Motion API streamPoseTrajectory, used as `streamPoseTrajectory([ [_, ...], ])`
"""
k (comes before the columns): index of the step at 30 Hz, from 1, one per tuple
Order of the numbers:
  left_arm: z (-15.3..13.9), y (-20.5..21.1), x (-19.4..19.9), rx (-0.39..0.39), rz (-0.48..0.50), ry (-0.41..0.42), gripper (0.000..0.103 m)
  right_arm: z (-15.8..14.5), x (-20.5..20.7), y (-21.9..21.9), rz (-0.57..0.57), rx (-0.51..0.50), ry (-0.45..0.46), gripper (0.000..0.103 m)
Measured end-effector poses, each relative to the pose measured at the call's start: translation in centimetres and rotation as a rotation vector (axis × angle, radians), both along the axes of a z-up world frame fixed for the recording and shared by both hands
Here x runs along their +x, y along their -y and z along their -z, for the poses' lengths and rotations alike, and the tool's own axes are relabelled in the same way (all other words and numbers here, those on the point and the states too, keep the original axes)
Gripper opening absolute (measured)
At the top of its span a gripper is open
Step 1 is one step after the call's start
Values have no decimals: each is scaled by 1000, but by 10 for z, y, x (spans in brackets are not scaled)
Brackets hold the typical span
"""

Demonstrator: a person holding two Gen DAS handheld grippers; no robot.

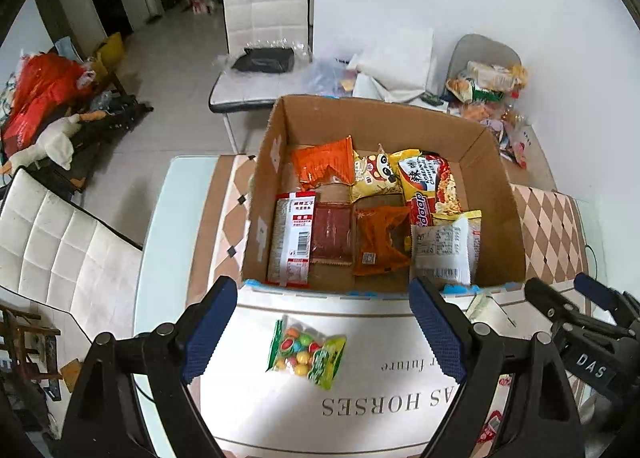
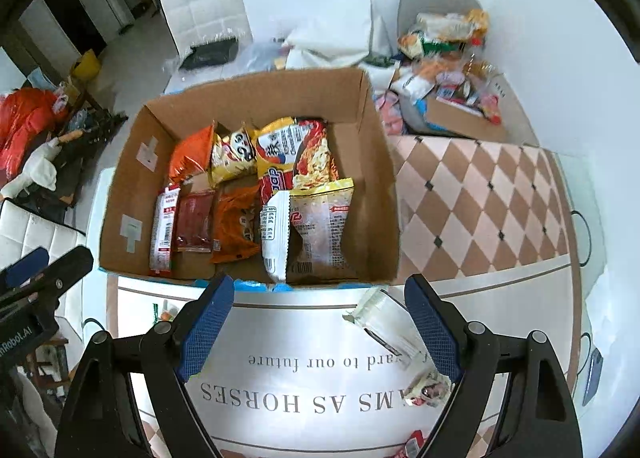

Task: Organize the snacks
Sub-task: 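Move both tools out of the box back over the table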

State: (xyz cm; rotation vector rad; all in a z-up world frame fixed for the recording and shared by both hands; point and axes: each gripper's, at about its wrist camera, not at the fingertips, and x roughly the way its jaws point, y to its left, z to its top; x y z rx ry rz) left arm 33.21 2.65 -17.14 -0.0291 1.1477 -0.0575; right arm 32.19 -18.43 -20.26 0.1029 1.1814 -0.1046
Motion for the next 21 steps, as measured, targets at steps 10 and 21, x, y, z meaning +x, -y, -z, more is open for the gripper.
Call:
streamPoseTrajectory([
  [10, -43, 4, -60, 21, 27, 122, 88, -52, -57, -15, -10, -13, 135, 89],
  [21, -67, 0, -103, 2, 28, 183, 88, -94, -110, -24, -23, 6, 212, 89],
])
